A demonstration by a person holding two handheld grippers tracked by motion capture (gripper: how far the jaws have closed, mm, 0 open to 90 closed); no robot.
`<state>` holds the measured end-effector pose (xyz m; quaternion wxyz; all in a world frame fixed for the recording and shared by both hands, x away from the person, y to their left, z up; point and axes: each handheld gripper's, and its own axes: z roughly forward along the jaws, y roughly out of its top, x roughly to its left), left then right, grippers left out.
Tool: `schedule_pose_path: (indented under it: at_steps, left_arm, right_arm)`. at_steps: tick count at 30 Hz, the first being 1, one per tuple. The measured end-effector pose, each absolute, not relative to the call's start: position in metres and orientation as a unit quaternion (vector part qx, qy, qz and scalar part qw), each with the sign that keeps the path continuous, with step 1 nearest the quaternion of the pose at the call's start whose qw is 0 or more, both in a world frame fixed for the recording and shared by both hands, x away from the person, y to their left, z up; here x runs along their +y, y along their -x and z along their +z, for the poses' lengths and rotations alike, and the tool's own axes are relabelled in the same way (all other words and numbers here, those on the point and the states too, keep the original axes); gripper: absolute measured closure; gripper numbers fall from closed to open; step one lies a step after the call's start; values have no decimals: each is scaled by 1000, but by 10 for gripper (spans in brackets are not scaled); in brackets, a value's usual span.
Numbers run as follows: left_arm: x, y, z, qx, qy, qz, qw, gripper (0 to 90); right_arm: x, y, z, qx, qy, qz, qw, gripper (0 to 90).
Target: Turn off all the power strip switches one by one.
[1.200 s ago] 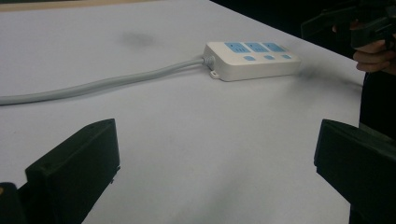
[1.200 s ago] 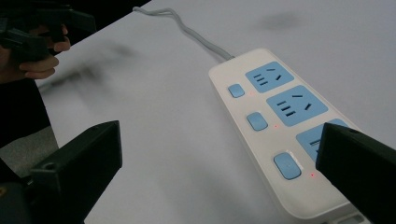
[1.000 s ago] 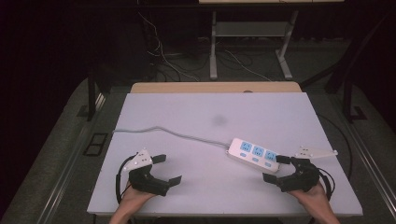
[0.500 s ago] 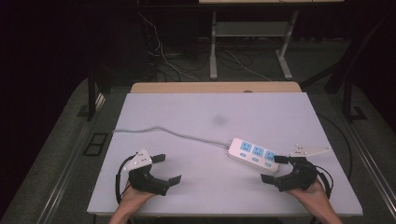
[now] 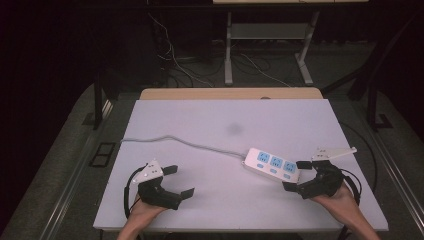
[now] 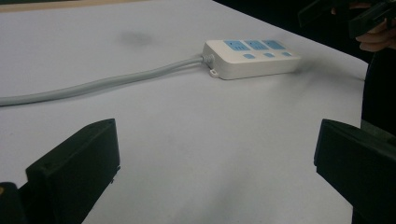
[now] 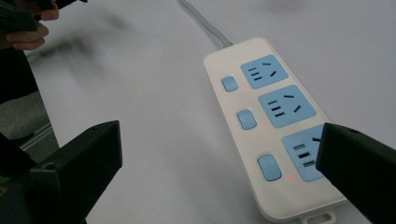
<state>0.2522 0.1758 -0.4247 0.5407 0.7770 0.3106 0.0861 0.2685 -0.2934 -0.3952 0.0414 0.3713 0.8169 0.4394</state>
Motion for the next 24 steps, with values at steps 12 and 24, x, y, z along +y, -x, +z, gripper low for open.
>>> schedule_pose_path:
  at_steps: [12,24]
  left_arm:
    - [175,-252,-425,311,-779,84,538,0]
    - [176,-252,-426,312,-780,86,536,0]
  right_arm:
    - [-295,-283,-396,832,-369,412,36,4]
    - [-294,-295,-393,846,-362,390,32,3]
